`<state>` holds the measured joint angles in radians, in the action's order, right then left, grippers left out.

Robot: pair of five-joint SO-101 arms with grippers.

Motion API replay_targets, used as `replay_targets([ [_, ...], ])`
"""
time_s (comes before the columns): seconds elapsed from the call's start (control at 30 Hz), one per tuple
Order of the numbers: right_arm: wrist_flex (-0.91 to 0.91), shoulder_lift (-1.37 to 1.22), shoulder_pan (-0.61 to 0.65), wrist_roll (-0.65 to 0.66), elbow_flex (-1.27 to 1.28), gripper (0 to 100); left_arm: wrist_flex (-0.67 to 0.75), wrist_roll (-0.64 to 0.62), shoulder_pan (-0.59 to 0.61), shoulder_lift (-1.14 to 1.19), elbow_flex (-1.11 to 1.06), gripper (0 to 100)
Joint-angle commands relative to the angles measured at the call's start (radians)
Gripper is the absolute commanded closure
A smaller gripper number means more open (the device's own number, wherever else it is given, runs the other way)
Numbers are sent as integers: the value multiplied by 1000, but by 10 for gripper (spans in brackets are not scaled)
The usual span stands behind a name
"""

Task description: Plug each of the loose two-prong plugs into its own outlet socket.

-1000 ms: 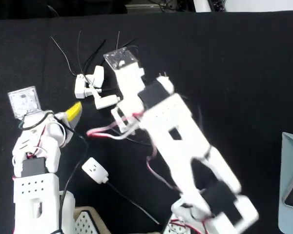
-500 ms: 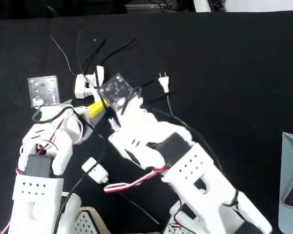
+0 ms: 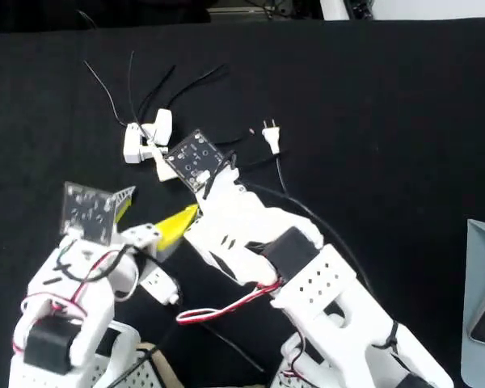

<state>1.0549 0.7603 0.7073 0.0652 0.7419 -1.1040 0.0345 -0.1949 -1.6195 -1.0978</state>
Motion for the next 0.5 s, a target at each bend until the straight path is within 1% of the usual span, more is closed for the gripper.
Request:
replay_targets([
  [0.0,-3,24,-92,-6,-18,987,-52,28,45,-26,-1,645],
  [0.1,-6,25,-163,-9,-18,987,-58,44,139,8,-1,643],
  [0.2,-12,24,-227,-64,-18,987,-84,115,200,84,-1,642],
  [0.33,-54,18,-282,-91,-1,987,-143,216,217,226,-1,641],
  [0.47,-172,18,-322,-103,76,987,-222,371,220,333,-1,595],
])
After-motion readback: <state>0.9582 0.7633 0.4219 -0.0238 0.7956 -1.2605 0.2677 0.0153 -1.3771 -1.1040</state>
